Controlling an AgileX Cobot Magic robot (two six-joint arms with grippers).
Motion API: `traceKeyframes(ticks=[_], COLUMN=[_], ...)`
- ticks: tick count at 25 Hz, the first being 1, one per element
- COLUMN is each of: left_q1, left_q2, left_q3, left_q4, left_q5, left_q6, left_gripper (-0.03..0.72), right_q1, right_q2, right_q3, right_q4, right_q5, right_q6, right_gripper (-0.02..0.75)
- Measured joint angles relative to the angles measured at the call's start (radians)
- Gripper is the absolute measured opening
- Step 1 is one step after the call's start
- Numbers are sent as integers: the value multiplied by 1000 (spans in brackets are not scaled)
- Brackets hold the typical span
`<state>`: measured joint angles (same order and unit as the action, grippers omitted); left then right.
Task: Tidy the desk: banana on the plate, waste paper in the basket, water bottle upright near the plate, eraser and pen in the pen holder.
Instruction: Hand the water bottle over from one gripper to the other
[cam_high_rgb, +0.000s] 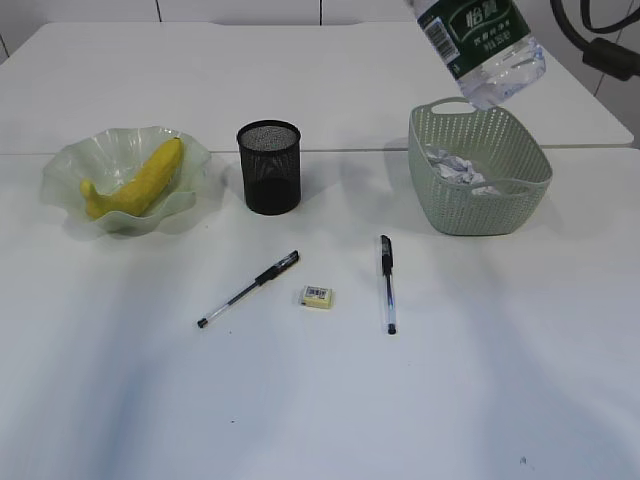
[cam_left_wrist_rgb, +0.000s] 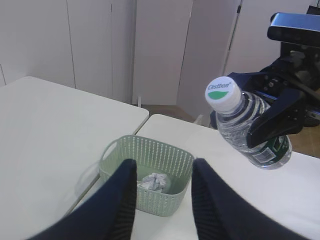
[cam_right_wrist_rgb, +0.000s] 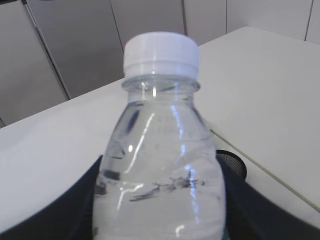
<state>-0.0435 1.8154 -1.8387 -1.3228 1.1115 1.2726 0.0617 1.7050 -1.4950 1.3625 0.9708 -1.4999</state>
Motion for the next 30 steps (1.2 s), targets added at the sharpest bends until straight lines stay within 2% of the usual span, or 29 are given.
traceKeyframes(ticks=[8,24,28,30], left_q1=[26,190,223,228], left_q2=[-54,-59,-59,-59], left_q3=[0,0,35,80], left_q4=[-6,-18,-114,-200], left_q5=[66,108,108,108], left_q6=[43,86,125,160], left_gripper=[244,243,243,243], right_q1=[0,0,0,0], right_q2=[0,0,0,0], right_q3=[-2,-2,-2,-2], right_q4=[-1,-11,-11,-11], right_q5=[31,37,37,37], right_q6=[-2,-2,-2,-5], right_gripper=[382,382,382,382])
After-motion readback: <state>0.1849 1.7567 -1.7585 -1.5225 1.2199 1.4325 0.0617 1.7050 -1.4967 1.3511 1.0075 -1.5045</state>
